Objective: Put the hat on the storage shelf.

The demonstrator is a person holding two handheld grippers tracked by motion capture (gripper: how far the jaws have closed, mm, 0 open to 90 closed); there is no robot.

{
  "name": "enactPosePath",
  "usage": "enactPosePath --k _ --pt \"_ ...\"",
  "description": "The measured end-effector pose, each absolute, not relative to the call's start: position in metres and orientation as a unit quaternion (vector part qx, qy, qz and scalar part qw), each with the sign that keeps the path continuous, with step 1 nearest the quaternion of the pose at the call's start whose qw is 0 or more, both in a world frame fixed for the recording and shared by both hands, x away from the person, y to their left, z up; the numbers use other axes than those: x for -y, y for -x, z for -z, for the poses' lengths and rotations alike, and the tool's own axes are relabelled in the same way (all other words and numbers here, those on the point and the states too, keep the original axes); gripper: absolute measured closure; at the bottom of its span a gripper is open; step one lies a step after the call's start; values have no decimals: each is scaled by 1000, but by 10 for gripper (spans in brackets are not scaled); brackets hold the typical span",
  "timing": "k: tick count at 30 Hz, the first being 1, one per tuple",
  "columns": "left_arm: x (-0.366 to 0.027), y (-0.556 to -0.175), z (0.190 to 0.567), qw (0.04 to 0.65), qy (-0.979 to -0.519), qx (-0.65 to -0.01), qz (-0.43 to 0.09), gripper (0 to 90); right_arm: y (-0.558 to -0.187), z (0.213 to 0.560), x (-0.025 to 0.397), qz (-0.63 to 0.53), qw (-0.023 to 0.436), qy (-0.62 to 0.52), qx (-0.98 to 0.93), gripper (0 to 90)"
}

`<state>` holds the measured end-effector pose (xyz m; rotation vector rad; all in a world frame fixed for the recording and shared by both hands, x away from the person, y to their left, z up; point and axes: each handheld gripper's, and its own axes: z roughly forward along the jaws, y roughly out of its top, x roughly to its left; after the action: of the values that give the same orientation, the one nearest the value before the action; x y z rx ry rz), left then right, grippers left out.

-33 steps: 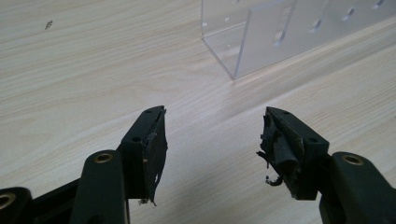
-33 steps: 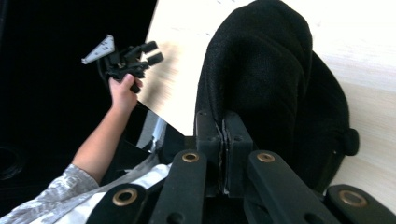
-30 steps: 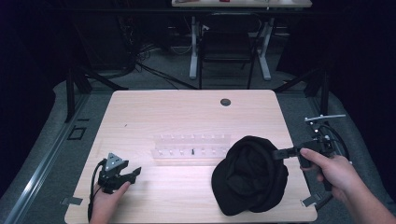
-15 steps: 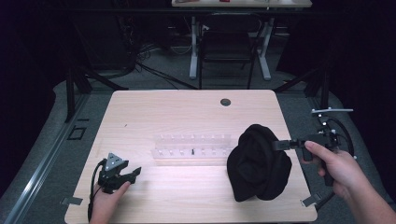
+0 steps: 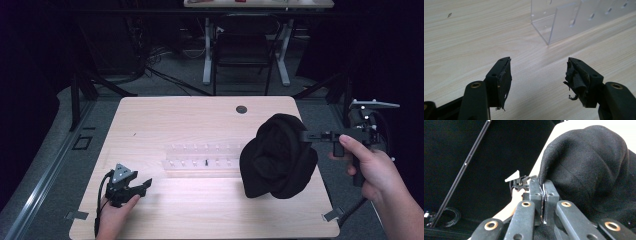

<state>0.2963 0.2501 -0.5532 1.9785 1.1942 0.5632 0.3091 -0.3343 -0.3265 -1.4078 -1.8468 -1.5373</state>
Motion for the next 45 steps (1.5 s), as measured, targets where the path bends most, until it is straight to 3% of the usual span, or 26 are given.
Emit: enactPosePath --k 20,45 --pt "-251 -296 552 375 -765 -471 -227 348 -330 309 332 578 149 498 629 881" --pt "-253 -297 552 374 -763 -473 -231 339 -366 299 294 589 142 492 625 881"
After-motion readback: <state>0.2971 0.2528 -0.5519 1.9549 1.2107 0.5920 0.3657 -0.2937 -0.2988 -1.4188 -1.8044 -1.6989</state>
